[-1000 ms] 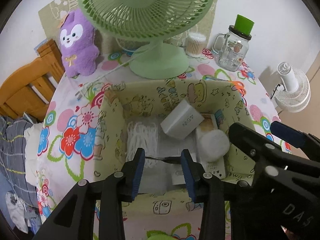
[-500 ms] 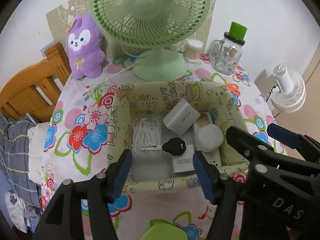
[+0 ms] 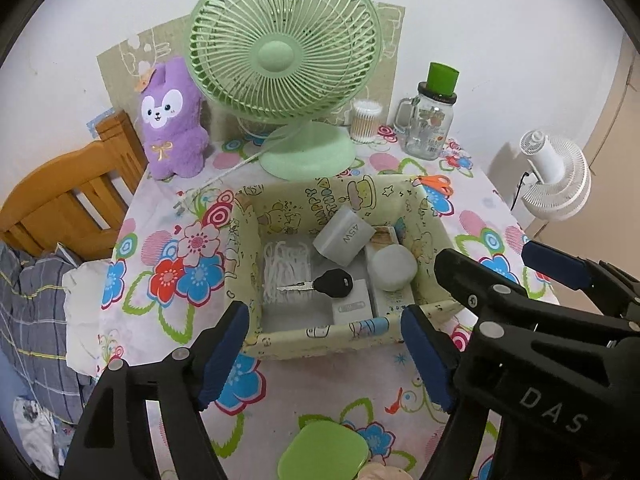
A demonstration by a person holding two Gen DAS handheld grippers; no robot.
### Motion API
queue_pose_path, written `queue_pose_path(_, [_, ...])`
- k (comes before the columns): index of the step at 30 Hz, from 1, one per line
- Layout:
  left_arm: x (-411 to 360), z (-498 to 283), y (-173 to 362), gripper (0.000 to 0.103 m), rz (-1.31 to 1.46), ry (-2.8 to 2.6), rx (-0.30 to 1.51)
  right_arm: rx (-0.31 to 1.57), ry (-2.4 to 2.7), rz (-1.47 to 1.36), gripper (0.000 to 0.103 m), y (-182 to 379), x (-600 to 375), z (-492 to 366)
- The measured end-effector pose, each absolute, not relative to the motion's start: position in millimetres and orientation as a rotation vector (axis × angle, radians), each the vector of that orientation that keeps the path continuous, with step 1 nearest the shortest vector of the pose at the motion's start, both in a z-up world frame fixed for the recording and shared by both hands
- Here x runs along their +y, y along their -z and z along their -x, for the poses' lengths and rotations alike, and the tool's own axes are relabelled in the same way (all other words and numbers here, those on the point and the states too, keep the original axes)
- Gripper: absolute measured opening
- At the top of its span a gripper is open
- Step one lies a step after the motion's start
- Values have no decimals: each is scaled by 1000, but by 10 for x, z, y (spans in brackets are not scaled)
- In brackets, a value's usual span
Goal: Organize rigid objects
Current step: 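Withdraw both tools from the box toward the green lid and round container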
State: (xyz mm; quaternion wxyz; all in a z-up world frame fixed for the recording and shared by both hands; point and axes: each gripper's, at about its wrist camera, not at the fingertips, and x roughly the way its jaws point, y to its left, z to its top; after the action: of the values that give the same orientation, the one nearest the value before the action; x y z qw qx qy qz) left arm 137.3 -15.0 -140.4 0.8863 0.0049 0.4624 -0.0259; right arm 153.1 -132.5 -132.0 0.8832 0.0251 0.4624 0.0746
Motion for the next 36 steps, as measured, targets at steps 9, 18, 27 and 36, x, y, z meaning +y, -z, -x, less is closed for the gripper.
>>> queue_pose_path(9, [-156, -1177, 1301, 82, -18, 60, 935, 930, -131, -45, 84, 1191, -1336, -1318])
queue_pose_path(18, [-171, -1012, 1209, 87, -26, 76, 910, 906, -106, -41, 84, 1085, -1360, -1108])
queue_pose_path(27, [-140, -851, 1116, 93, -26, 86, 884, 873, -84, -36, 91, 979, -1355, -924])
queue_pose_path(36, [-79, -671, 1121, 97, -20, 107, 878, 863, -81, -46, 95, 959, -1372, -747])
